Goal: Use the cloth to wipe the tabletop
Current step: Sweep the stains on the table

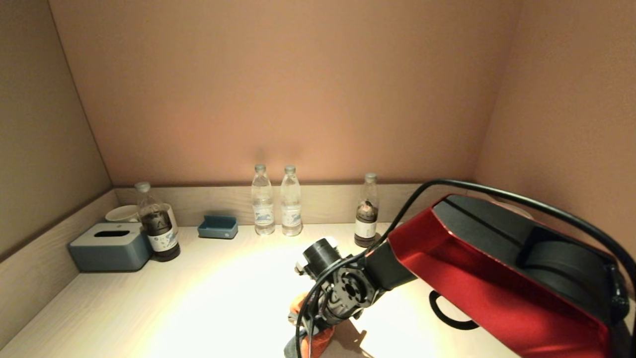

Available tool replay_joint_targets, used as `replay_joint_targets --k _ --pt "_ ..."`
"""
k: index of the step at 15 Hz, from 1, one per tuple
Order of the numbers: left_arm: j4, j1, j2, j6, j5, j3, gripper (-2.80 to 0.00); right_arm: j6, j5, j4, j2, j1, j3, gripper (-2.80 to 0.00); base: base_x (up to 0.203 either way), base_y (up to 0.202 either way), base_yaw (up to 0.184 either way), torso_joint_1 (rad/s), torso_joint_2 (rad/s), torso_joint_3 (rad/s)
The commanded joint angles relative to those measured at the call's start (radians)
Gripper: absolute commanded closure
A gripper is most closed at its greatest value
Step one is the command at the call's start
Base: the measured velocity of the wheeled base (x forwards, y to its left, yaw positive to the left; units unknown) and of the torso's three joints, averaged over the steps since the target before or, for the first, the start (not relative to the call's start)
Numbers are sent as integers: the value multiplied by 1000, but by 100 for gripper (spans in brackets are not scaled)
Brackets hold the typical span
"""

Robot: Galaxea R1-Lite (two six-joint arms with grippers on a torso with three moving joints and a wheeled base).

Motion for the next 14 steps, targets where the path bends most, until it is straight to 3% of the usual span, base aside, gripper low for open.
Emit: replay_joint_targets --k 1,9,14 --pt "0 0 0 0 0 0 0 -11 3 -2 -64 -123 89 0 0 0 0 0 0 0" --pt "0 0 0 0 0 0 0 -179 54 -74 -146 -517 272 0 0 0 0 0 0 0" --pt "0 0 0 0 0 0 0 -278 100 -115 -257 -628 446 0 0 0 0 0 0 0"
